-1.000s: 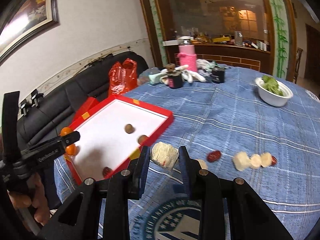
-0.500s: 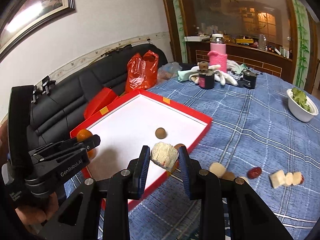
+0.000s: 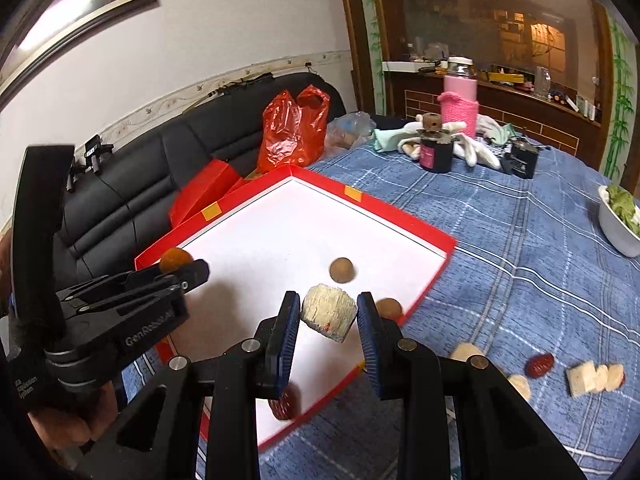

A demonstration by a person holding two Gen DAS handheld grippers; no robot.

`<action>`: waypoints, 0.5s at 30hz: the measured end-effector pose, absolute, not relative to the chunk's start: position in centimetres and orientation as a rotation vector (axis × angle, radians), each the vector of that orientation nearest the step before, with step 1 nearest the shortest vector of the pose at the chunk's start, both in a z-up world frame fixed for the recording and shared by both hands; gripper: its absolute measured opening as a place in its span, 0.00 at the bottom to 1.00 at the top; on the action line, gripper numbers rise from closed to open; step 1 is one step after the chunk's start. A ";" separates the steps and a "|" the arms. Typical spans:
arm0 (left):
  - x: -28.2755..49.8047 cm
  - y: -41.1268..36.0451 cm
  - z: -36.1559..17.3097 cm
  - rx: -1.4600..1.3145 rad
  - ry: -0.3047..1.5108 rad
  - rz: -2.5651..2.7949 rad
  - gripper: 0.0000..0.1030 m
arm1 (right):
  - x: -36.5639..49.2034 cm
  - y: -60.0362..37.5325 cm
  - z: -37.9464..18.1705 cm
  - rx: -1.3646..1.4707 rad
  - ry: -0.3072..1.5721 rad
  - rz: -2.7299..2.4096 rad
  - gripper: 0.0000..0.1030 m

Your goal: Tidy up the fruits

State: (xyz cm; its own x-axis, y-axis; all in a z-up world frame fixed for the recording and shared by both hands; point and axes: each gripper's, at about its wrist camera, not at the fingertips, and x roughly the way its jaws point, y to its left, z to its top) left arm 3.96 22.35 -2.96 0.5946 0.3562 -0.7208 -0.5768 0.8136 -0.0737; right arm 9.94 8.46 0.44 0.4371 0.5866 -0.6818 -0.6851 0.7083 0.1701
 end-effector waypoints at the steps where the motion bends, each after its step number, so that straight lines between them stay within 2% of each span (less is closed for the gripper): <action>1: 3.9 22.4 -3.0 -0.316 0.757 0.553 0.30 | 9.9 8.8 0.4 -0.143 0.789 0.797 0.28; 15: 3.9 23.0 -3.0 -0.320 0.749 0.558 0.30 | 9.4 9.5 0.0 -0.151 0.797 0.808 0.28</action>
State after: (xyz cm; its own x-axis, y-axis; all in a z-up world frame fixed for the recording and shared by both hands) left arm 3.89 23.03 -3.04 0.5982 0.3613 -0.7153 -0.5820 0.8094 -0.0779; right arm 9.36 9.53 -0.01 0.4233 0.5890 -0.6884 -0.6969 0.6972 0.1680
